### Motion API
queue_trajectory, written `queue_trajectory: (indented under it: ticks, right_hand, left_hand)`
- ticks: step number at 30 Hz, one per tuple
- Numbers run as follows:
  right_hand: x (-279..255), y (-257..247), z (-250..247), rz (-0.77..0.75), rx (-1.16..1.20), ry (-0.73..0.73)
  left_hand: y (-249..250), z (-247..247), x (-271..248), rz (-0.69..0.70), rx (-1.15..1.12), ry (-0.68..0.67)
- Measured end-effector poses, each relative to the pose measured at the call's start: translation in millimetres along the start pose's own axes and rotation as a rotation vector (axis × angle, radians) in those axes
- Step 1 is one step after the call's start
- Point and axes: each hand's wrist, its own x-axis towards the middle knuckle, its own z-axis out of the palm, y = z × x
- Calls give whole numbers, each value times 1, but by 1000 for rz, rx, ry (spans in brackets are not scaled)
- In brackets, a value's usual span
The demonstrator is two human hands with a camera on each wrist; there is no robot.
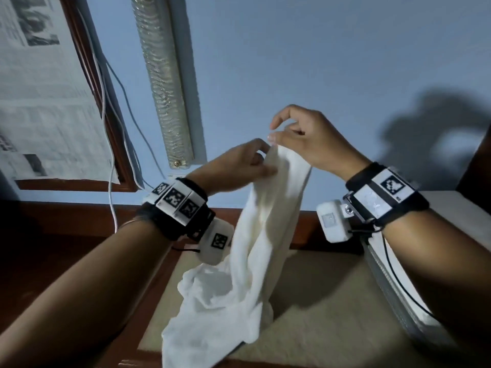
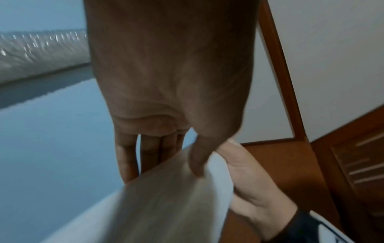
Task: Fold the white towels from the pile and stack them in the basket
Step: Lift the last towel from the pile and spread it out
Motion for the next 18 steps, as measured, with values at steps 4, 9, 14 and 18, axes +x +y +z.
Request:
queue_trajectory:
  ticks: [4, 9, 14, 18]
  right_hand:
    - [-16, 5, -5, 105, 70, -99]
    - [-47, 50, 31, 285, 71, -99]
    - [-88, 136, 41, 458, -190, -70]
    - [-113, 175, 33, 578, -405, -175]
  left_hand:
    - [34, -26, 4, 116, -263, 241]
    - [46, -50, 10, 218, -87, 346]
    - [-7, -89, -4, 104, -27, 565]
    - [-50, -112, -21, -55, -46, 739]
